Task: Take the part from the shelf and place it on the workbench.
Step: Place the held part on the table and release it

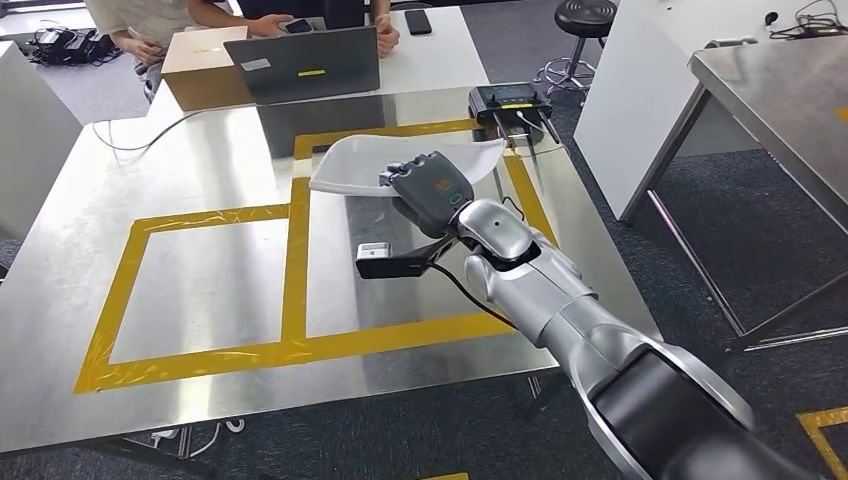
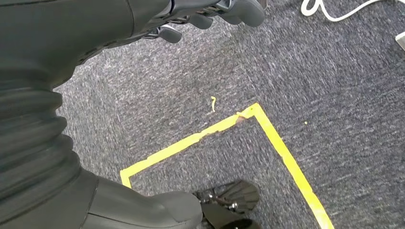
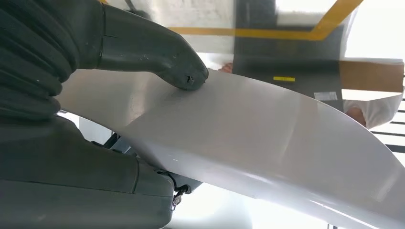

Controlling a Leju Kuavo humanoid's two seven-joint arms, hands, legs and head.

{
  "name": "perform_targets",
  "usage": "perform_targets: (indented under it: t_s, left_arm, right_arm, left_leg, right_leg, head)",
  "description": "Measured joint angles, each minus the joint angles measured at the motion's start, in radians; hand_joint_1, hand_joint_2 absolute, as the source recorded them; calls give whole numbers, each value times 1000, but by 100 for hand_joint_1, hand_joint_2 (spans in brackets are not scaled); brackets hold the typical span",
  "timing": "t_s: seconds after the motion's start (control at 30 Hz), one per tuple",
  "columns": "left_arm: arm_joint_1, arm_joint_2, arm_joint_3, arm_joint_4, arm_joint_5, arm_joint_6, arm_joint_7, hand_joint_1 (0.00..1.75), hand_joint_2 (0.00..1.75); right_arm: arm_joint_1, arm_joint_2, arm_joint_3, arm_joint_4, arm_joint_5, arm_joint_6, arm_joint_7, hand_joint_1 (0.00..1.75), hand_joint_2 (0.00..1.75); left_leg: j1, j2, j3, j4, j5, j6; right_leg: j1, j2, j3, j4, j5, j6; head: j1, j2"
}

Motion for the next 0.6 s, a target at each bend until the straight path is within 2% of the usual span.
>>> perform_targets:
  t_s: [0.27,0.57,0.6]
  left_arm:
    - [0,-3,0,0,-12,3,-15,0,175]
    - [0,-4,0,0,-14,1,-17,0,175]
    - [0,-4,-1,0,-17,1,-16,0,175]
  right_arm:
    - [109,-15,10,41,3,-43,18,175,175]
    - [128,-22,10,58,1,-42,21,175,175]
    - [130,-23,10,59,1,-45,24,131,131]
  left_leg:
    - [-1,0,0,-1,0,-2]
    - [-4,0,0,0,0,-2]
    - [-4,0,0,0,0,-2]
  right_leg:
    - [-1,0,1,0,0,-1]
    - [-3,0,2,-2,1,0]
    - [-3,0,2,-2,1,0]
  head:
    - [0,0]
    - [0,0]
    - [0,0]
